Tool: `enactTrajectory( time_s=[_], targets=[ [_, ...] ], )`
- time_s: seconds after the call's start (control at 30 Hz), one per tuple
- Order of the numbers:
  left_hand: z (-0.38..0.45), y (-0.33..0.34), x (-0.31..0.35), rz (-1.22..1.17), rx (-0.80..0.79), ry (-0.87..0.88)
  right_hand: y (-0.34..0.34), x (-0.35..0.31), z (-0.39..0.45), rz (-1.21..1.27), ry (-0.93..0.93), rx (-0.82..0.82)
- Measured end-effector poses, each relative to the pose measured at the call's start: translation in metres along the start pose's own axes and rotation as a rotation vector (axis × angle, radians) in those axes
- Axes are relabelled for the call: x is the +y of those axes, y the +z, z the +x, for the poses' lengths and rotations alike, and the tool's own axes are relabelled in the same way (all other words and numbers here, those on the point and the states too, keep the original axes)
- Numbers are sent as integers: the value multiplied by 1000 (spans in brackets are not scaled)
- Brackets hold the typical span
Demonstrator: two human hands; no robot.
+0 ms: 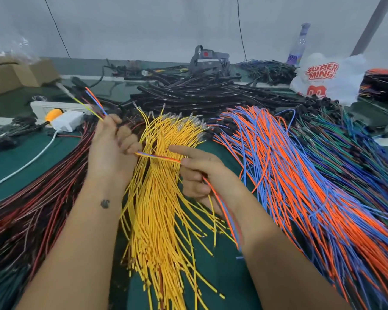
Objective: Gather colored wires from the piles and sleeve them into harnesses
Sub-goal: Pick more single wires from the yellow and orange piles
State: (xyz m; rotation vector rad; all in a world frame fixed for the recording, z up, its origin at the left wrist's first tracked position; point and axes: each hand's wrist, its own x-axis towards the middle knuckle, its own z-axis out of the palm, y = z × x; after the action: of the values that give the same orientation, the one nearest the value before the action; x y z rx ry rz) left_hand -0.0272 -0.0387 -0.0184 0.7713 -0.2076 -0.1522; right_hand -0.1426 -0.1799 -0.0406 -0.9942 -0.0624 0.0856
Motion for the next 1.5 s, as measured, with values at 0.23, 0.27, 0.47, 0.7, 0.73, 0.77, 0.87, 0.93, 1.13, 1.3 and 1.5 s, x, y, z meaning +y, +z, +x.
enactTrajectory(
  time_s=[0.23,0.27,0.47,0.7,0.73,0.77,0.87,0.93,1.13,1.3,1.5],
  targets=[
    [5,-22,-25,1185,149,281,6,6,-7,-544,3,-58],
    [5,-24,-31,1331,80,304,9,7,-7,-580,-6,-59],
    [-2,-20,-36,1594,-78,358,19,9,-13,-686,-51,-68],
    [-5,-2,-15,1391,-121,86,22,12,-9,-649,-216,218],
    [-5,3,-10,1365,-157,11,23,10,-8,-638,-243,268],
    [-5,9,-5,1325,-191,-66,23,7,-8,-623,-268,316],
    [-14,36,5,1024,-240,-274,26,-4,-7,-510,-350,448],
    [-26,60,3,737,-243,-313,32,-12,-6,-456,-407,498],
    [-55,118,-60,242,-88,-348,14,-42,-25,-716,-413,728],
    [-94,118,-124,209,-142,-445,-44,-78,-82,-1103,-251,888],
    [-101,110,-124,267,-207,-307,-111,-102,-142,-1466,0,1274]
  ],
)
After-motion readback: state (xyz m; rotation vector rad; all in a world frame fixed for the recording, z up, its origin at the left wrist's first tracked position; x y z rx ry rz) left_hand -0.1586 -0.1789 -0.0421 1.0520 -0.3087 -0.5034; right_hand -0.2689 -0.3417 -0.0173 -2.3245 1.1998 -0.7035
